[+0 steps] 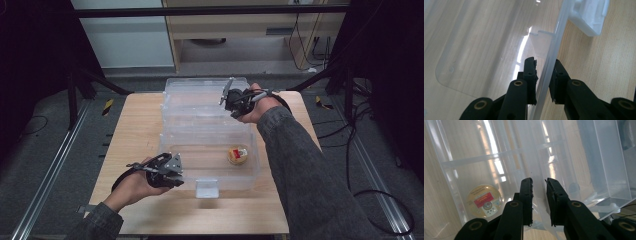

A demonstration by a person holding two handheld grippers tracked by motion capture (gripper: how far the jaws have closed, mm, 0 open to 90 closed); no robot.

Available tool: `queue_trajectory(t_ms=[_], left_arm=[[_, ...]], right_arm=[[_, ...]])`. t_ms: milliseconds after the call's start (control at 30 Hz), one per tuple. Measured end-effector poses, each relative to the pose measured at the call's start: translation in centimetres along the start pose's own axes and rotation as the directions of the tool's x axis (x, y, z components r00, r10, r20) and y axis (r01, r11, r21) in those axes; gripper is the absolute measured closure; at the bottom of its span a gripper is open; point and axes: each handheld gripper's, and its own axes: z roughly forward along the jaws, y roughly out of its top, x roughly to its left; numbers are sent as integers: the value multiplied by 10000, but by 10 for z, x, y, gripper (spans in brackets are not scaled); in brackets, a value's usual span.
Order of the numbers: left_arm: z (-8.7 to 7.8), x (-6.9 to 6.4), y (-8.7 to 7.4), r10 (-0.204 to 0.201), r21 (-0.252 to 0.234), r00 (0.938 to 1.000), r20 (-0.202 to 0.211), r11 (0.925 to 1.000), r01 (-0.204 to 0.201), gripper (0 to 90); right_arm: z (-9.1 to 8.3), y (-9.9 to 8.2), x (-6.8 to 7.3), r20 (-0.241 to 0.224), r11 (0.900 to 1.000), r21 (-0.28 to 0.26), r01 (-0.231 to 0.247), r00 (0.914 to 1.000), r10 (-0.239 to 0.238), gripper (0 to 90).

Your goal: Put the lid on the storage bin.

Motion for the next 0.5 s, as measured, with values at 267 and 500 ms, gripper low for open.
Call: queue_trajectory(t_ms=[267, 500], left_arm=[[0, -3, -1, -92, -87, 9997, -206, 9999, 91, 765], [0, -3, -1, -241, -195, 9993, -272, 9995, 236, 760]], right_arm=[[-3, 2, 2, -157, 10000, 24, -20, 9999, 20, 783], [-6, 2, 3, -245, 10000, 31, -83, 9997, 84, 799]])
